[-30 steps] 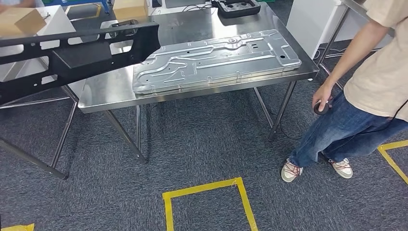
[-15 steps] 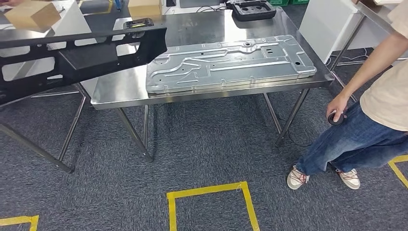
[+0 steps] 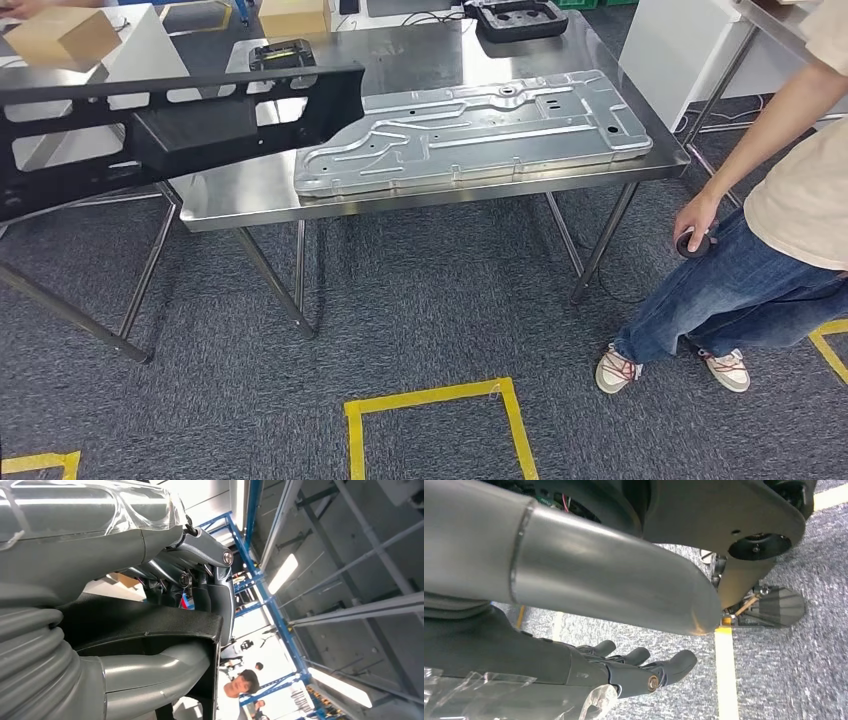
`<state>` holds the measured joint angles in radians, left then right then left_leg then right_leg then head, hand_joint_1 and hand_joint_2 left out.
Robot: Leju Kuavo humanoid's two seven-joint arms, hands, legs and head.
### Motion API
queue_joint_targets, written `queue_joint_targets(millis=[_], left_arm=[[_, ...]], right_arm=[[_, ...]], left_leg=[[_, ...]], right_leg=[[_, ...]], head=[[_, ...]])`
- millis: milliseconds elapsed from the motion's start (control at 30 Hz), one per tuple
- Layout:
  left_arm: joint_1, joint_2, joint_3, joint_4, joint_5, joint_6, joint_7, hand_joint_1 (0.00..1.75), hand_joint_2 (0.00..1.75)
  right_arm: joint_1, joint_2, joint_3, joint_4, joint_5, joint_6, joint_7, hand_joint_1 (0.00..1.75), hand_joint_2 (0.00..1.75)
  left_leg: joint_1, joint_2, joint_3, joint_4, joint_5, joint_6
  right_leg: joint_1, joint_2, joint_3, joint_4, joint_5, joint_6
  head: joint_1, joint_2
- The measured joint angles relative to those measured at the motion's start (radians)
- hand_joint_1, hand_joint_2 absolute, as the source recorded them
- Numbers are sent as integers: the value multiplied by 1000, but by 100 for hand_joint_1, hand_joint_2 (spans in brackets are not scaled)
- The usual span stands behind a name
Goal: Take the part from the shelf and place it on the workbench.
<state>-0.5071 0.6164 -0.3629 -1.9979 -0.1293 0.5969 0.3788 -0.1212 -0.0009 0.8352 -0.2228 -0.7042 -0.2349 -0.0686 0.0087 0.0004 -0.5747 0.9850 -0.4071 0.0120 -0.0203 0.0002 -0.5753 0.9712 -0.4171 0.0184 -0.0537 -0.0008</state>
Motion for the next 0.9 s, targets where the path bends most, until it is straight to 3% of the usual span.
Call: queue_joint_targets(millis=[33,167,233,300,333,367,400,467,533,633,700,800,833,867,900], left_arm=[[-3,0,0,0,1,0,-1,175,175],[-8,0,0,0,10,-5,-3,175,175],[-10,-1,-1,0,12,-9,-3,175,175],[-10,-1,-3,0,12,-12,-3,175,175],[-9,-1,-5,0,13,-13,-3,175,175],[-8,-1,-7,0,14,-13,-3,175,175],[-8,-1,-8,0,14,-13,-3,175,175],[-9,-1,-9,0,17,-13,-3,175,175],[-9,-1,-9,0,20,-14,-4,175,175],[-10,-1,-7,0,26,-16,-6,175,175],[-11,1,-5,0,29,-18,-10,175,175],[-10,2,-3,0,33,-19,-16,175,175],[-9,2,-3,0,34,-19,-17,175,175],[-8,2,-3,0,35,-20,-17,175,175],[-8,2,-3,0,36,-21,-18,175,175]], right_arm=[[0,0,0,0,0,0,0,0,0],[-2,-1,6,0,0,0,1,0,0],[-2,-1,8,0,0,1,1,0,0],[-2,-1,9,0,0,1,2,0,0],[-1,-1,9,0,0,1,2,0,0],[-1,-1,9,0,0,1,2,0,0],[-1,-1,9,0,0,1,2,0,0],[-1,-1,10,0,-1,1,2,0,0],[-1,-1,10,0,-3,1,2,0,0],[-2,-1,10,0,-4,1,2,0,0],[-3,0,10,0,-4,1,1,0,0],[-2,0,10,0,-5,1,1,0,0],[-2,0,10,0,-5,1,1,0,0],[-2,0,10,0,-5,2,1,0,0],[-2,0,10,0,-5,2,1,0,0]], left_leg=[[-4,2,13,-29,7,4],[-7,-4,20,-45,12,26],[-4,-4,27,-52,16,37],[-8,-5,26,-52,15,44],[-9,-6,26,-51,14,45],[-10,-7,26,-51,13,45],[-11,-9,28,-50,12,45],[-12,-11,30,-46,7,40],[-15,-13,30,-41,0,32],[-13,-13,28,-37,-6,20],[-9,-10,8,8,-32,8],[-1,-8,-91,207,-113,-9],[1,-7,-122,259,-124,-12],[2,-7,-136,273,-117,-13],[3,-7,-129,246,-90,-13]], right_leg=[[1,0,1,-1,0,5],[0,-1,2,8,-13,28],[1,0,-36,94,-63,31],[3,0,-105,233,-126,31],[3,0,-129,278,-138,32],[3,0,-134,285,-130,31],[3,0,-117,248,-103,30],[3,2,-47,104,-37,26],[5,5,-2,10,-6,20],[7,4,4,-3,-6,7],[4,3,8,-5,-6,-3],[2,2,11,-6,-10,-10],[2,2,13,-6,-12,-11],[2,2,15,-6,-14,-10],[2,2,19,-6,-17,-9]], head=[[0,0],[1,0],[1,0],[2,0],[2,0],[2,0],[2,0],[2,0],[2,0],[1,0],[1,0],[0,0],[0,0],[0,0],[0,0]])
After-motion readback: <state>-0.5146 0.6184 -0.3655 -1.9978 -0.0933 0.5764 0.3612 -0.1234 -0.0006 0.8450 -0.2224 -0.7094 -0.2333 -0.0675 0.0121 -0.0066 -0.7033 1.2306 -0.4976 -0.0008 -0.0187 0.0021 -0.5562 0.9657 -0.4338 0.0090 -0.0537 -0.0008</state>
